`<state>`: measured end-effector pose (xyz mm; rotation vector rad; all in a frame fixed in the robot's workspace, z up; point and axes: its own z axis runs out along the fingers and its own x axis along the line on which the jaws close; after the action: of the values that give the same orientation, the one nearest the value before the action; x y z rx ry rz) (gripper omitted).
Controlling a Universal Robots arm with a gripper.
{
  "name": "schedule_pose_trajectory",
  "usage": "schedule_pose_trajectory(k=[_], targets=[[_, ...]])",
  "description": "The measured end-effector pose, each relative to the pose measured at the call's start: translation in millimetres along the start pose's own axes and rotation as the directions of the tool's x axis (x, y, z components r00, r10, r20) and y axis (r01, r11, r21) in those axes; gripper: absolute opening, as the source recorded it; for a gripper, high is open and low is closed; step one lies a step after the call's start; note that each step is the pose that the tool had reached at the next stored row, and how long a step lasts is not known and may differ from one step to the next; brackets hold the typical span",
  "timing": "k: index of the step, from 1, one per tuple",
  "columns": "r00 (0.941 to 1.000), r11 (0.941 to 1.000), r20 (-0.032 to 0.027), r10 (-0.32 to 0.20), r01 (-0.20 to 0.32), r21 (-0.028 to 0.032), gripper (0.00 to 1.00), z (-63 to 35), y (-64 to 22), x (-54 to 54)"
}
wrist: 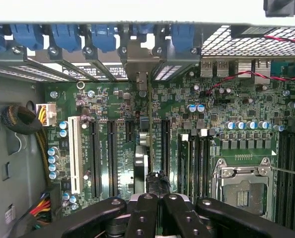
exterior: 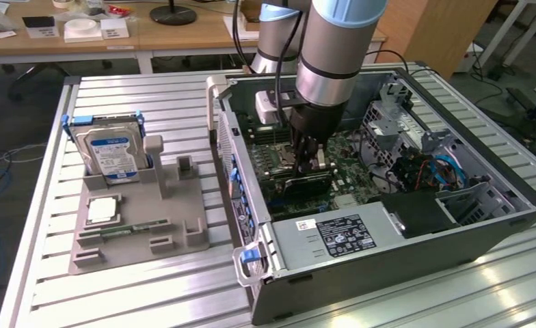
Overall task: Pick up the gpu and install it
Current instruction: 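Press down on the gpu until it lock into place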
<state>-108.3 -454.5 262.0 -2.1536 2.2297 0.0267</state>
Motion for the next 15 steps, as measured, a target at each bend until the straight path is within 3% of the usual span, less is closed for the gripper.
schedule_pose_trajectory(k=[15], targets=[[1.0000, 1.0000, -0.0001, 0.000, 0.000, 0.0000, 0.11, 0.3, 0.2, 0.0]])
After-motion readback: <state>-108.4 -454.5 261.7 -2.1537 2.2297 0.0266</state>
